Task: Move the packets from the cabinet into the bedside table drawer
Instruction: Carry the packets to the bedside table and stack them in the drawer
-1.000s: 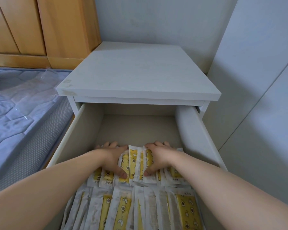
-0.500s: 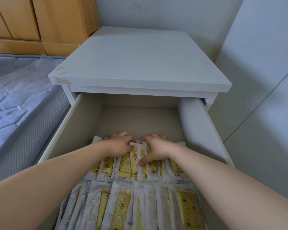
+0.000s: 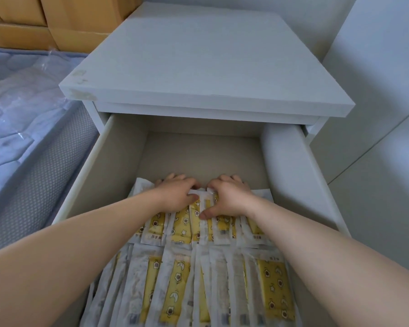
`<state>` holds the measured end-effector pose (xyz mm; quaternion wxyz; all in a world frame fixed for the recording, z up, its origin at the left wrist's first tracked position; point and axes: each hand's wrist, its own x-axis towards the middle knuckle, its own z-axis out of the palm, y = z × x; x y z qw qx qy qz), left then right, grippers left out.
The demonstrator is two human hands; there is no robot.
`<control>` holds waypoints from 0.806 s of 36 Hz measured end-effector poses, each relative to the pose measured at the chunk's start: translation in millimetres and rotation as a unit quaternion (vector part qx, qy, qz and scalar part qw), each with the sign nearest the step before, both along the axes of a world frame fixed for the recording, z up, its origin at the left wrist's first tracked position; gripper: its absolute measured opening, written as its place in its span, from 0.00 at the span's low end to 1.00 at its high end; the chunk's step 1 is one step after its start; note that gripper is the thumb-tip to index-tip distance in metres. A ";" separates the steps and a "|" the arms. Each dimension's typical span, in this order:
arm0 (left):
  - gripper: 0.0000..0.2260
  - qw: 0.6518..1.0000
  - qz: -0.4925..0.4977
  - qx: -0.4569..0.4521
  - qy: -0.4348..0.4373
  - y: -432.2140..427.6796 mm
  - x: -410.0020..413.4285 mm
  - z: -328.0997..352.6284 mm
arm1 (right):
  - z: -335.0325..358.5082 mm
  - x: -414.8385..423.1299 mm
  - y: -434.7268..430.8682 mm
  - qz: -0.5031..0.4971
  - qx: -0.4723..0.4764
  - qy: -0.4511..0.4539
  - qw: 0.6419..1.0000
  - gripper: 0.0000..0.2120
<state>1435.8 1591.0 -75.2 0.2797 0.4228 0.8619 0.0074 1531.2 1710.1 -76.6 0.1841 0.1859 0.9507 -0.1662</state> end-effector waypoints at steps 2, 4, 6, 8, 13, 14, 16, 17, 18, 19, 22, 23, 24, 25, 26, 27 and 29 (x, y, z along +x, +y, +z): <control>0.21 1.000 0.001 -0.005 -0.004 -1.3 -0.6 1.1 | 0.8 3.3 -0.6 -0.001 0.001 0.000 1.000 0.35; 0.22 1.000 0.017 0.002 -0.007 -3.6 -2.3 3.9 | 2.9 6.9 -0.9 -0.012 0.001 -0.008 1.000 0.36; 0.22 0.999 0.047 0.020 -0.010 -6.6 -2.1 10.8 | 9.3 10.4 -3.5 -0.052 -0.023 -0.015 0.998 0.36; 0.22 0.995 0.083 0.040 -0.024 -9.6 0.3 23.9 | 22.4 12.5 -9.4 -0.098 -0.048 -0.012 0.994 0.35; 0.19 0.980 0.161 0.065 -0.102 -19.2 7.0 77.0 | 82.3 15.0 -27.9 -0.173 -0.098 0.003 0.980 0.32; 0.19 0.976 0.171 0.068 -0.114 -22.2 8.1 90.9 | 97.6 16.4 -30.6 -0.188 -0.110 0.007 0.976 0.31; 0.18 0.969 0.196 0.077 -0.133 -27.7 10.9 121.9 | 130.4 20.3 -36.3 -0.218 -0.135 0.008 0.967 0.29; 0.17 0.965 0.206 0.086 -0.141 -30.1 12.7 139.8 | 148.3 23.7 -38.9 -0.235 -0.150 0.008 0.960 0.29; 0.17 0.961 0.214 0.096 -0.147 -32.0 14.4 158.2 | 165.8 26.6 -41.0 -0.253 -0.164 0.009 0.953 0.28; 0.17 0.957 0.220 0.105 -0.155 -33.5 16.6 177.6 | 183.4 30.5 -43.2 -0.271 -0.178 0.010 0.946 0.28; 0.17 0.946 0.242 0.127 -0.174 -36.7 22.7 235.4 | 234.6 40.8 -46.2 -0.314 -0.205 0.024 0.927 0.27; 0.17 0.943 0.248 0.131 -0.180 -38.0 25.3 253.9 | 251.1 44.4 -47.4 -0.324 -0.209 0.025 0.922 0.27; 0.16 0.940 0.254 0.135 -0.185 -39.3 27.9 271.7 | 267.7 48.1 -48.1 -0.333 -0.213 0.026 0.918 0.27; 0.16 0.938 0.257 0.139 -0.186 -39.9 30.1 288.1 | 283.3 51.6 -48.7 -0.340 -0.217 0.028 0.915 0.27; 0.16 0.936 0.261 0.144 -0.188 -41.0 32.6 303.6 | 298.2 55.1 -49.3 -0.345 -0.225 0.032 0.911 0.27; 0.16 0.934 0.265 0.149 -0.190 -42.0 35.8 313.8 | 307.9 60.0 -50.7 -0.351 -0.232 0.035 0.906 0.27; 0.15 0.929 0.272 0.162 -0.192 -42.9 41.3 338.7 | 332.0 67.5 -50.0 -0.353 -0.233 0.044 0.905 0.26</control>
